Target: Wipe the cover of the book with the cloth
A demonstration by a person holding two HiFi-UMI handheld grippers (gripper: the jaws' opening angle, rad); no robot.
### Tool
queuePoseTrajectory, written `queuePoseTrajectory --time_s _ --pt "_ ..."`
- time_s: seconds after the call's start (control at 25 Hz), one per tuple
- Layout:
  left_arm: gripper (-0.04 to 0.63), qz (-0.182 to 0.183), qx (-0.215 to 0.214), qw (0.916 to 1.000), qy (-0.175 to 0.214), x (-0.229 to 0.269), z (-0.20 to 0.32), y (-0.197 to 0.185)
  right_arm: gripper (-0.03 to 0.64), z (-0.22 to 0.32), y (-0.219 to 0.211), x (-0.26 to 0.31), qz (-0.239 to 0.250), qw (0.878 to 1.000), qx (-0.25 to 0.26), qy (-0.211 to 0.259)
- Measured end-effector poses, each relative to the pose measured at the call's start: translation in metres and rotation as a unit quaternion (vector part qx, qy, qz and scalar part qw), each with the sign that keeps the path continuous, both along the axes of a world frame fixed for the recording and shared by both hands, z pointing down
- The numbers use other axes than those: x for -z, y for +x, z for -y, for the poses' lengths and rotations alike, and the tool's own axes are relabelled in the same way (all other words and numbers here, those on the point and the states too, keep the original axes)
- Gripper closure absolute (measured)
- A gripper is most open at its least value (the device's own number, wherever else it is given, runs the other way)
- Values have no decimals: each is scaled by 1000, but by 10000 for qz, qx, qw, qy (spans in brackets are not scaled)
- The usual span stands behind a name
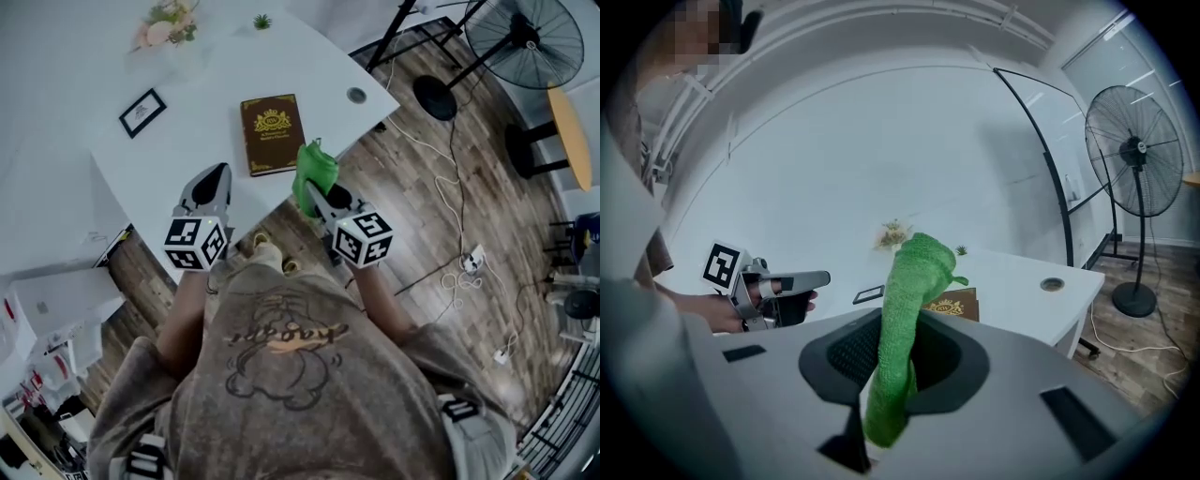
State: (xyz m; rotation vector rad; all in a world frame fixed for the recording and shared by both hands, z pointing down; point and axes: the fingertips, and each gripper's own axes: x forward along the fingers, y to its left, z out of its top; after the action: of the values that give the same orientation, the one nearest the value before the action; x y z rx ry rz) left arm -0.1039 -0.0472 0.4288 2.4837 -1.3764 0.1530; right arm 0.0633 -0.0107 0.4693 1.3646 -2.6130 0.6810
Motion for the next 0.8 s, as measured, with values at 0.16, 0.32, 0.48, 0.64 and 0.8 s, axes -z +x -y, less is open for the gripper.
queuePoseTrajectory --time_s 0.16,0.32,0.48,0.64,0.8 --pt "592 -40 -147 9999 2 0 36 2 549 33 -20 -2 -83 9998 168 -9" --pt "592 -82 -204 9998 -39 -4 61 -3 549 62 -41 -11 -144 9994 304 -109" --pt "592 -104 -200 9996 -175 -13 74 -11 549 78 -64 -22 -200 9982 524 -218" --pt "592 -99 -123 9993 -327 -19 74 -13 549 90 -83 -33 -255 9958 815 -341" --pt "592 -99 57 9994 -330 -18 80 -18 549 105 -101 -50 -383 9912 1183 -460"
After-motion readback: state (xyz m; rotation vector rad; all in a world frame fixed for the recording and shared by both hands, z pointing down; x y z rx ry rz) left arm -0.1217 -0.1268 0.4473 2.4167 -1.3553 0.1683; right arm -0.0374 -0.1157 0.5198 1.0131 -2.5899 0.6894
